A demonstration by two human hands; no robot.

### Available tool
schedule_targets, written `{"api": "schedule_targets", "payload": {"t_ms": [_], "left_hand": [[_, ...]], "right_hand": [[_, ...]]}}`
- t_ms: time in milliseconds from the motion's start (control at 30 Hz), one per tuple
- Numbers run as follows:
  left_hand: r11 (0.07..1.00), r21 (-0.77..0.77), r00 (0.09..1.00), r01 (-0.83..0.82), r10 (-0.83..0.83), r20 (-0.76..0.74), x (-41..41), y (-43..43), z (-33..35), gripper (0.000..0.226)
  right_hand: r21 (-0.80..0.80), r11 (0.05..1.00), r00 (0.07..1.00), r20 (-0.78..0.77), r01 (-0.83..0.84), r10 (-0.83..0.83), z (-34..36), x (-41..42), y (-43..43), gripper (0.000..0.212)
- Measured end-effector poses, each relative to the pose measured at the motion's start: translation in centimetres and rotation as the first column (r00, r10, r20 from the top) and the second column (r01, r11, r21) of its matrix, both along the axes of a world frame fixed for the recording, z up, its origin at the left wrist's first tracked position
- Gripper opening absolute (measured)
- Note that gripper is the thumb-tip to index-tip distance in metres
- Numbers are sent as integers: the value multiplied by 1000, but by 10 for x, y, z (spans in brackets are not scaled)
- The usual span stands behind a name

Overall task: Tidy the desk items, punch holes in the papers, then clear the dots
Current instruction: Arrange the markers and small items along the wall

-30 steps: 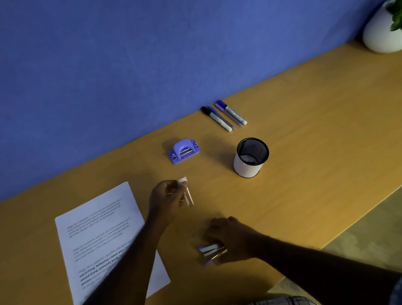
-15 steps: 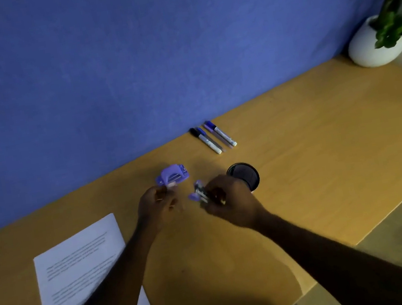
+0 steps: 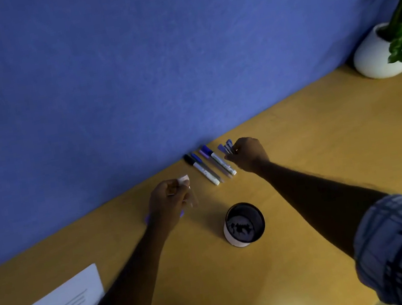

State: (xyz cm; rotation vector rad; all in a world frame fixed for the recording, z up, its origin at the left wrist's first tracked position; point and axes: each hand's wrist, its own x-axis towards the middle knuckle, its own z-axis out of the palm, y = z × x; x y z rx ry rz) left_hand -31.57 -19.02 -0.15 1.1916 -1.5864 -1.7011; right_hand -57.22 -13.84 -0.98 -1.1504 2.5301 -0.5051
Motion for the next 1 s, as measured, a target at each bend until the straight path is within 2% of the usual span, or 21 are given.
{"api": "schedule_targets", "payload": {"t_ms": [167, 300, 433, 500, 633, 767, 833, 900, 1000], "left_hand": [[999, 40, 1000, 6, -7, 22, -24, -13, -11, 42], [997, 73, 998, 9, -13, 56, -37, -21, -17, 57], [994, 105, 996, -16, 6, 89, -45, -25, -25, 51], [996, 92, 994, -21, 11, 106, -49, -27, -27, 46], [999, 37, 991, 7, -12, 131, -58, -28, -26, 46], [999, 40, 988, -36, 29, 153, -70, -28, -26, 30], [998, 47, 986, -45, 36, 165, -76, -27, -26, 22], [998, 40, 982, -45, 36, 185, -82, -26, -25, 18], [997, 59, 982, -53, 41, 186, -88, -22, -23, 20]], "right_hand": [[70, 997, 999, -24, -29, 31, -23, -18, -35, 39], [122, 991, 998, -23, -46, 50, -32, -22, -54, 49], [126, 990, 997, -47, -62, 68, -38, -22, -61, 47], [80, 996, 999, -4, -49, 49, -40, -22, -60, 40], [-112, 994, 1000, 30, -7, 10, -30, -18, -45, 33], [-342, 929, 974, 119, -141, 191, -11, 5, -21, 12], [-340, 916, 908, 276, -214, 315, -5, 18, -10, 13], [-349, 907, 840, 398, -235, 370, -4, 28, 0, 16], [-397, 897, 849, 391, -193, 355, -7, 33, 7, 26]]}}
